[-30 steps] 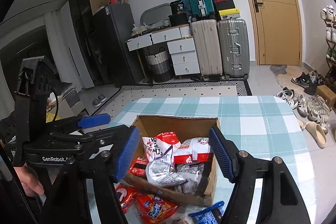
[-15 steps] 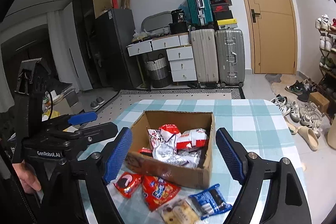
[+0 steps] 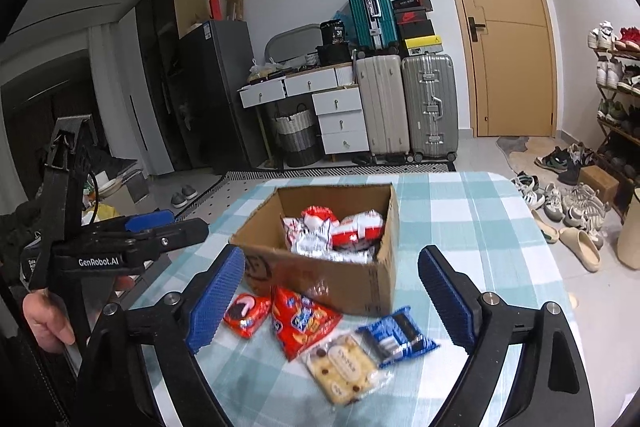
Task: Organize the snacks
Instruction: 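Withdraw both grippers from the box toward the remaining snacks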
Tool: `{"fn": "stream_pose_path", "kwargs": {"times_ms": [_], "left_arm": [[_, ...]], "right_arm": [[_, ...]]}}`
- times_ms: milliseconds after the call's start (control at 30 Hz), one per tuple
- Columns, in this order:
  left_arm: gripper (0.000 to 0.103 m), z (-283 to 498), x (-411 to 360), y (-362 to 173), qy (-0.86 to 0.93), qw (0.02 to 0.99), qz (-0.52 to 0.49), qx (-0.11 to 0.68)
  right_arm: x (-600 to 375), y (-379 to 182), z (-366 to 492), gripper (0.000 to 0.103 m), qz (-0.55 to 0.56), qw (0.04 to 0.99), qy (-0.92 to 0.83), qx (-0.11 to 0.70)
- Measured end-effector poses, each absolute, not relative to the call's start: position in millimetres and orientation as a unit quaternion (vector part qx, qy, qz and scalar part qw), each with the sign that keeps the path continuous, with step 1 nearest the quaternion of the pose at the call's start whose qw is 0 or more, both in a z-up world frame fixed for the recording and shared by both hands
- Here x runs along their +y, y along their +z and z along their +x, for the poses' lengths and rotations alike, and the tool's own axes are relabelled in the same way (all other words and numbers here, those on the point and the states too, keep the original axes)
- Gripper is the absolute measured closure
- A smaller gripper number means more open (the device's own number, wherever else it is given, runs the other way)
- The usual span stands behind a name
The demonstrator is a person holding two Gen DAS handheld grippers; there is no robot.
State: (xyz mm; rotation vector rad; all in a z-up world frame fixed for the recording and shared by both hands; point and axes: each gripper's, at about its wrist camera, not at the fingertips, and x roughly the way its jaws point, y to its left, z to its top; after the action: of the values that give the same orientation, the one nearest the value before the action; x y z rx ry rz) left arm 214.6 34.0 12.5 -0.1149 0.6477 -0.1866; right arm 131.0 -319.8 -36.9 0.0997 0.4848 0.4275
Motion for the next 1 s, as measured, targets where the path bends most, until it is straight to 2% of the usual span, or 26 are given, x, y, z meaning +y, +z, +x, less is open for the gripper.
{"fn": "stream_pose_path", "kwargs": {"times_ms": [467,1000], "left_arm": [[0.001,194,45,-20,-0.077,0.938,-0.07,0.33],[0.001,206,70,-77,-0.066,0.922,-0.108,0.366]], "right_arm": [[-318,-84,107,0.01,0.034,0.931,0.224,0.285],[-316,-138,127,0.01,0.043,0.912,0.221,0.342]]}}
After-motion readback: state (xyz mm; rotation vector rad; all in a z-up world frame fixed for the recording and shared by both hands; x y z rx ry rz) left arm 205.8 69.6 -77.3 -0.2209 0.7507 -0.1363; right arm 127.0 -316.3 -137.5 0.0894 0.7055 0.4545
